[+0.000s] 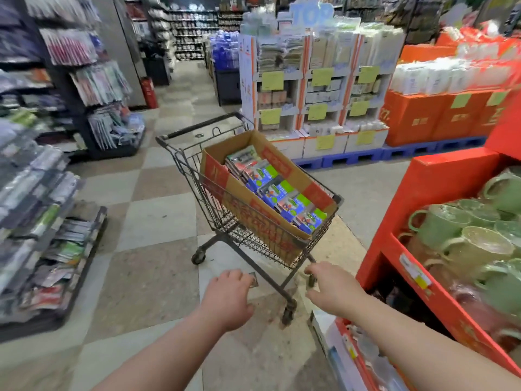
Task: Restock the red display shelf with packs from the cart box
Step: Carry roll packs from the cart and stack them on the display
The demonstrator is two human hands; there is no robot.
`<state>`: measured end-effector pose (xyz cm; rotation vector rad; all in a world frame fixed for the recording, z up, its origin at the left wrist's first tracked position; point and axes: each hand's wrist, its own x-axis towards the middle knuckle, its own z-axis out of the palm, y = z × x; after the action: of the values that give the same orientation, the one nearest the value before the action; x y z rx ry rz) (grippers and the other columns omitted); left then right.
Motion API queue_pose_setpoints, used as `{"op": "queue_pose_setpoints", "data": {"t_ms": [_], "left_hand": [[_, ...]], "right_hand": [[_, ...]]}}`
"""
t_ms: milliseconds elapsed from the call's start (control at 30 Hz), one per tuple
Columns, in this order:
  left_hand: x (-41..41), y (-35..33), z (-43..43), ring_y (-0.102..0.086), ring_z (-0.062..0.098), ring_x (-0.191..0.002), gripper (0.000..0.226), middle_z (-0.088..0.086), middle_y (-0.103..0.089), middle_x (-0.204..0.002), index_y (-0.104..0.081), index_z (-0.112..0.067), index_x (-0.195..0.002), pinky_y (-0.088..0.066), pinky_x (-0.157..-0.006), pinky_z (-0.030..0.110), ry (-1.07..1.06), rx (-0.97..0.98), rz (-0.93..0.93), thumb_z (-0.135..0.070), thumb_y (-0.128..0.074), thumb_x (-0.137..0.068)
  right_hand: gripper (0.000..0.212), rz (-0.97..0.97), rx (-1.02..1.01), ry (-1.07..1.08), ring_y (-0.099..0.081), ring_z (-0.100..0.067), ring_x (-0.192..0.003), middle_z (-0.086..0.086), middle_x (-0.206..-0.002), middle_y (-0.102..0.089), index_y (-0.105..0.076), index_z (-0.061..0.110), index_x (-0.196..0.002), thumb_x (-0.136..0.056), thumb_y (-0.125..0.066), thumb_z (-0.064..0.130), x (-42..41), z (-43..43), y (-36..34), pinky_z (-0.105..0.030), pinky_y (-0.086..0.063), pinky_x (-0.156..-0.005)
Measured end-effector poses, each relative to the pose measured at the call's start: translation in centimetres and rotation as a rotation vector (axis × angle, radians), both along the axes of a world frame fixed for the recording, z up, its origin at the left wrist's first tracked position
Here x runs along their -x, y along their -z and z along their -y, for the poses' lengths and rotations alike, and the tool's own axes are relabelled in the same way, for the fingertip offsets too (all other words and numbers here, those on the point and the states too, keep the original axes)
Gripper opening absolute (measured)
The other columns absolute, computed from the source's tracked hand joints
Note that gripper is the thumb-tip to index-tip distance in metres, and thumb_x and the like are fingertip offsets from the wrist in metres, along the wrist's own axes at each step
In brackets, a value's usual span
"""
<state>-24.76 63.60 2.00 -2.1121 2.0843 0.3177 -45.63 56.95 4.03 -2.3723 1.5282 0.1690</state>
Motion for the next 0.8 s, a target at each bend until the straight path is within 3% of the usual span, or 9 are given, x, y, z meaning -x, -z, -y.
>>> {"op": "queue_pose_setpoints", "data": {"t_ms": [200, 600, 800], "left_hand": [[-2.0, -1.5, 8.2, -0.036, 0.024, -0.132, 0.053, 0.002, -0.039, -0.139, -0.036, -0.022, -0.138, -0.035, -0.102, 0.036, -0.048, 0.037, 0.049, -0.043, -0.047, -0.091], [-4.4, -4.0, 20.2, -0.042, 0.024, -0.124, 0.052, 0.001, -0.045, -0.133, -0.041, -0.022, -0.135, -0.039, -0.1, 0.037, -0.027, 0.185, 0.028, -0.043, -0.051, -0.089], [-7.2, -2.2, 25.3, -0.043, 0.023, -0.124, 0.05, 0.0, -0.046, -0.131, -0.042, -0.022, -0.133, -0.039, -0.101, 0.037, 0.021, 0.121, 0.023, -0.044, -0.049, -0.088]], "right_hand": [[0.039, -0.035, -0.075, -0.074, -0.05, -0.028, -0.12, -0.006, -0.128, -0.052, -0.048, 0.02, -0.124, -0.086, -0.05, 0.031, -1.8, 6.5, 2.3, -0.036, -0.044, -0.094], [0.044, -0.066, -0.184, -0.1, -0.048, -0.028, -0.122, -0.005, -0.132, -0.05, -0.047, 0.024, -0.128, -0.086, -0.051, 0.036, -3.6, 14.8, 4.8, -0.034, -0.042, -0.096], [0.043, -0.067, -0.163, -0.032, -0.048, -0.026, -0.122, -0.004, -0.13, -0.05, -0.046, 0.023, -0.128, -0.087, -0.049, 0.033, -6.1, 19.7, 4.7, -0.034, -0.042, -0.095]]}}
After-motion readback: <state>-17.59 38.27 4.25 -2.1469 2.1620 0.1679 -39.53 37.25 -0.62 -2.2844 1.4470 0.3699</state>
